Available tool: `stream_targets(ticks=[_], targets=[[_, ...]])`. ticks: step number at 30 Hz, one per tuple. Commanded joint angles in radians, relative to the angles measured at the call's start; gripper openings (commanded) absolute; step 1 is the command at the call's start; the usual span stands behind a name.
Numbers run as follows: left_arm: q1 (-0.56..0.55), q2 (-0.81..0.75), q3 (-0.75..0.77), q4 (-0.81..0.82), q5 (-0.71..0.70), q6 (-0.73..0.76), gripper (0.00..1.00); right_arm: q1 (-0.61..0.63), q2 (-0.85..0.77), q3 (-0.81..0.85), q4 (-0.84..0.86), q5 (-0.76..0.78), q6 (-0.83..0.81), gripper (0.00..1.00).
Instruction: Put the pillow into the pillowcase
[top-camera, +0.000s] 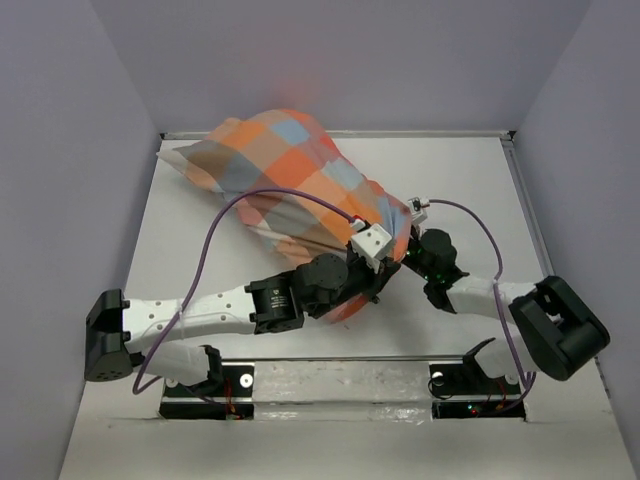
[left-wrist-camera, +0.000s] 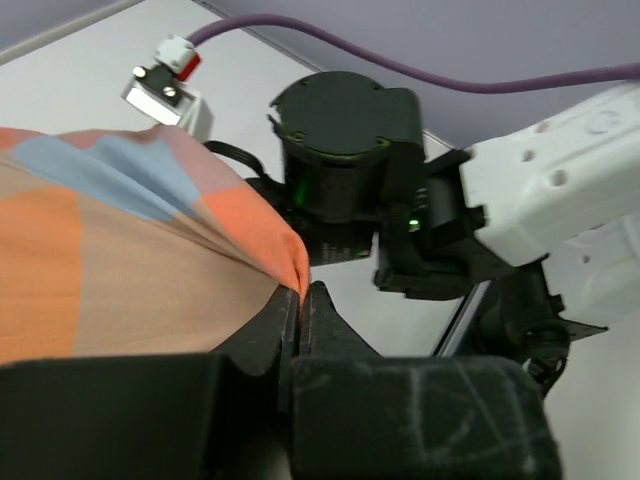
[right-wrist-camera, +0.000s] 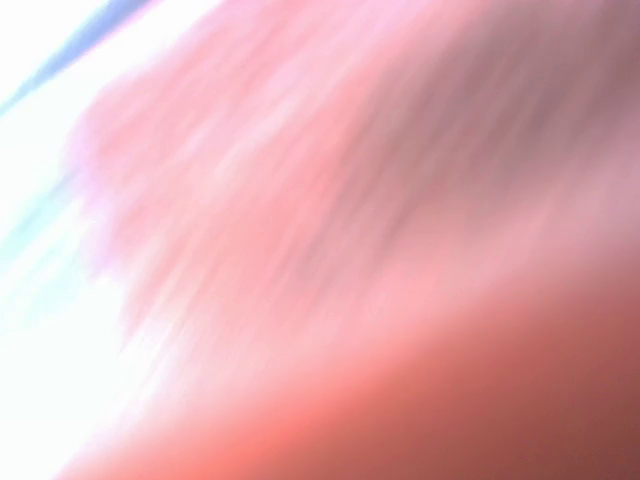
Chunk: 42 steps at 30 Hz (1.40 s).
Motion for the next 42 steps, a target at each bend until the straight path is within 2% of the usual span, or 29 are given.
stream_targets(ticks=[1,5,7,9,11,12,13,14,16,19,24,26,27,28,30,31,33,36,39,40,42], targets=[[-0.091,-0.101,0.042,0.257,0.183,-0.150,0.00,0.001,0.141,0.113,0.336,0.079,0.060,0.00],[-0.093,-0.169,-0.030,0.296,0.160,-0.206,0.00,0.001,0.354,0.188,0.331,0.021,0.084,0.01],[-0.093,-0.189,-0.070,0.295,0.120,-0.222,0.00,-0.008,0.376,0.167,0.345,0.038,0.077,0.07],[-0.093,-0.209,-0.108,0.294,0.091,-0.239,0.00,-0.040,0.367,0.165,0.281,0.013,0.069,0.12],[-0.093,-0.210,-0.133,0.294,0.050,-0.248,0.00,-0.063,0.335,0.147,0.223,-0.019,0.031,0.29],[-0.091,-0.206,-0.133,0.293,0.031,-0.246,0.00,-0.077,0.283,0.156,0.160,-0.040,0.005,0.51],[-0.091,-0.201,-0.133,0.279,0.010,-0.245,0.00,-0.077,0.248,0.168,0.079,-0.054,-0.035,0.60],[-0.090,-0.195,-0.128,0.270,-0.033,-0.239,0.00,-0.077,0.208,0.180,-0.094,-0.059,-0.117,0.69],[-0.091,-0.189,-0.128,0.250,-0.076,-0.233,0.03,-0.077,0.078,0.173,-0.237,-0.056,-0.179,0.81],[-0.085,-0.157,-0.131,0.239,-0.139,-0.217,0.14,-0.077,-0.104,0.180,-0.570,0.091,-0.225,0.85],[-0.081,-0.101,-0.110,0.224,-0.182,-0.190,0.23,-0.077,-0.333,0.139,-0.827,0.275,-0.253,0.81],[-0.074,-0.060,-0.093,0.219,-0.200,-0.162,0.25,-0.086,-0.433,0.095,-0.918,0.372,-0.280,0.74],[-0.071,-0.048,-0.075,0.218,-0.200,-0.159,0.26,-0.086,-0.459,0.087,-0.950,0.396,-0.291,0.68],[-0.067,-0.017,-0.065,0.218,-0.193,-0.150,0.29,-0.086,-0.485,0.087,-1.014,0.439,-0.303,0.57],[-0.065,0.015,-0.041,0.209,-0.191,-0.145,0.33,-0.086,-0.566,0.096,-1.071,0.475,-0.317,0.47],[-0.064,0.030,-0.036,0.206,-0.193,-0.144,0.34,-0.086,-0.597,0.111,-1.095,0.504,-0.336,0.46],[-0.062,0.067,-0.029,0.199,-0.203,-0.148,0.35,-0.086,-0.654,0.143,-1.196,0.541,-0.348,0.46],[-0.059,0.106,-0.030,0.218,-0.191,-0.157,0.35,-0.086,-0.774,0.185,-1.257,0.561,-0.334,0.64],[-0.059,0.153,-0.016,0.204,-0.156,-0.176,0.40,-0.086,-0.863,0.234,-1.263,0.559,-0.322,0.70],[-0.059,0.161,-0.018,0.202,-0.112,-0.179,0.44,-0.086,-0.869,0.257,-1.264,0.570,-0.340,0.71],[-0.064,0.182,-0.016,0.167,-0.055,-0.190,0.75,-0.086,-0.823,0.330,-1.261,0.579,-0.394,0.73]])
